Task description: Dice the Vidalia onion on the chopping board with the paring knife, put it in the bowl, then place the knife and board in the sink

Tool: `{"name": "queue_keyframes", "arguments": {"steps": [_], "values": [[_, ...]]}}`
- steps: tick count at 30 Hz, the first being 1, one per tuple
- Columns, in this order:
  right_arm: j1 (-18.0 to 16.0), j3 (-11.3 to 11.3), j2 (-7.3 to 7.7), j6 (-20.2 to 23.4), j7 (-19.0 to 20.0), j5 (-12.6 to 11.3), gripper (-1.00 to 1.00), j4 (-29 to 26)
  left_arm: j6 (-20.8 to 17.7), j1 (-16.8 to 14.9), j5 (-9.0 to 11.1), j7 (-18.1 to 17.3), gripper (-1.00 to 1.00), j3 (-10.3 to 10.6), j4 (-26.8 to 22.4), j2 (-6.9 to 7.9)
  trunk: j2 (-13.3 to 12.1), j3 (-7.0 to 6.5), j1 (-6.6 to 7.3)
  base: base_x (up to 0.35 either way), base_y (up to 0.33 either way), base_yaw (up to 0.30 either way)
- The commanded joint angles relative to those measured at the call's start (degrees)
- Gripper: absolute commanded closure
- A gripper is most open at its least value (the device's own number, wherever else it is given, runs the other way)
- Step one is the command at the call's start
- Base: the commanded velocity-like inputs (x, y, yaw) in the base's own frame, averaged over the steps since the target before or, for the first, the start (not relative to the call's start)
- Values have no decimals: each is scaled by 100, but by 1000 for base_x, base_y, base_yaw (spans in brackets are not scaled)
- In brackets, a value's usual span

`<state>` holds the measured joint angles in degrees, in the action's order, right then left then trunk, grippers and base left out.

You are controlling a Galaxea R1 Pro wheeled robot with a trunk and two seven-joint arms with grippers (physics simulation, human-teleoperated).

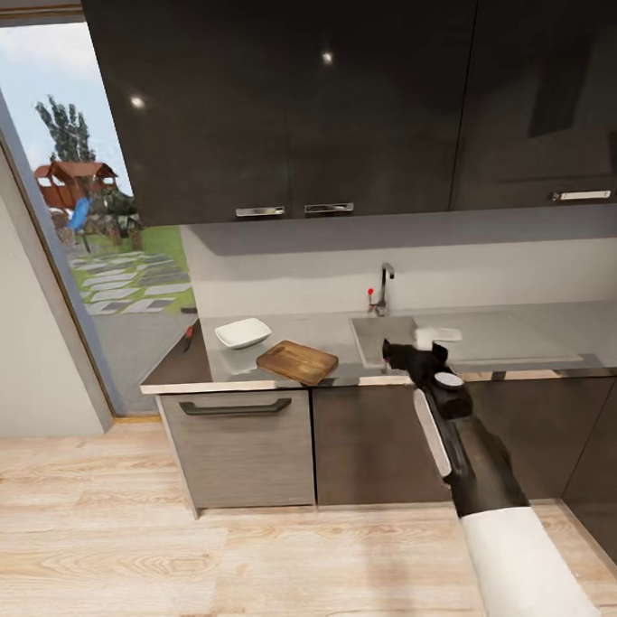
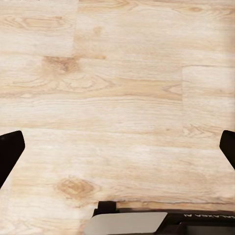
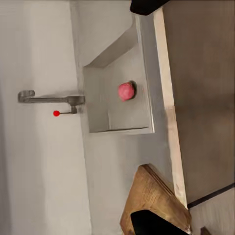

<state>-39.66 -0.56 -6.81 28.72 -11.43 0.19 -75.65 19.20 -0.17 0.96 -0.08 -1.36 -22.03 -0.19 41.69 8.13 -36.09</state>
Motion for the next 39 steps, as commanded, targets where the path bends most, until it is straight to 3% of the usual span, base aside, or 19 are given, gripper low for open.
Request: {"name": "queue_keyframes", "arguments": {"steps": [1,3,7,10,15,21,27,34,39], "values": [[-293,-5,-25,174,-26,-1,-100,172,11,-3,10,-1,-100,-8,-3,-4,8,10,-1,0,0,0],[-1004,-6,-103,345,-26,-1,-100,972,13,-2,9,-1,-100,-6,-3,-10,8,10,-1,0,0,0],[-1958,-5,-138,379,27,-23,-100,2383,13,-6,9,-1,-100,-5,-8,-14,8,10,-1,0,0,0],[-2242,-50,-174,298,223,-22,-100,2770,12,-3,9,-2,-100,0,-10,-16,8,10,-1,0,0,0],[-2361,-209,-202,-559,626,-6,-100,3440,6,-1,9,-2,-100,-2,-11,-20,8,10,-1,5,0,0],[-2378,-233,-77,-1595,1021,0,-100,4458,5,-1,8,-3,-100,-9,-4,-17,8,10,-1,190,0,0],[-2379,-237,-39,-1911,1187,13,-100,4947,5,-4,6,-1,-100,-13,-3,-11,8,10,-1,327,0,0],[-2380,-243,-30,-1919,1190,23,-100,5038,5,-4,1,-1,-100,-8,-3,-8,8,10,-1,342,0,0],[-2379,-256,54,-1900,1242,4,-100,5042,5,-3,1,-1,-100,-12,-3,-2,8,10,-1,343,25,0]]}}
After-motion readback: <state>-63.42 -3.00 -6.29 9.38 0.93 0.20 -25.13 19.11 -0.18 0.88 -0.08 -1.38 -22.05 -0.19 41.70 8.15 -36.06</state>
